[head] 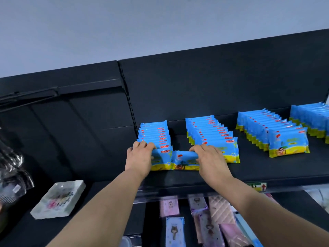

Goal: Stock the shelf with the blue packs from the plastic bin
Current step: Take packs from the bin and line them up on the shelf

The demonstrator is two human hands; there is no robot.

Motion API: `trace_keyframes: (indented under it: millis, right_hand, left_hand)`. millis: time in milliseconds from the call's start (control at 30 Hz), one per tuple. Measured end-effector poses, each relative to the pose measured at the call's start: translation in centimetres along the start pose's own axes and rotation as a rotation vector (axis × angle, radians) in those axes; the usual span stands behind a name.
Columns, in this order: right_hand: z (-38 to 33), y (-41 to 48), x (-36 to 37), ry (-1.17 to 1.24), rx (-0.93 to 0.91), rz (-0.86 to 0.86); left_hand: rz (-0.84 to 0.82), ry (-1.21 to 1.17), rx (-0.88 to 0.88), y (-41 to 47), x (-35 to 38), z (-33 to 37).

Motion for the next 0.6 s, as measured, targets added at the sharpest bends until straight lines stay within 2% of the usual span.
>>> trace_keyframes:
  millis: [200,300,433,600]
  right_hand:
    - [-0.5,0.4,0.8,-0.057,0.006,-0.032]
    - [-0.6,0.6,1.0,-0.077,-0.001,-0.043]
    - [-0.1,0.5,0.9,-0.113,0.009,-0.073]
    - [0.7,0.4,0.2,-0.126,0.012,-0.113]
  left_hand:
    - [0.065,-0.054,-0.038,0.4,0.7,-0.5]
    - [0.033,-0.075,-0.059,0.4,0.9,-0.4]
    - [-0.001,0.018,-0.025,0.6,1.0,0.2]
    - [-0.036,0.067,-0.093,-0.1,1.2,1.0]
Point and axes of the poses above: each hand's wrist, its own y-axis towards the middle knuckle, its own x-axis out of the palm, z = x × y, the point moved 1 cm from there along y, towards the middle knuckle, and after that the axes turned 11 degrees about z, right-handed, at the moved point
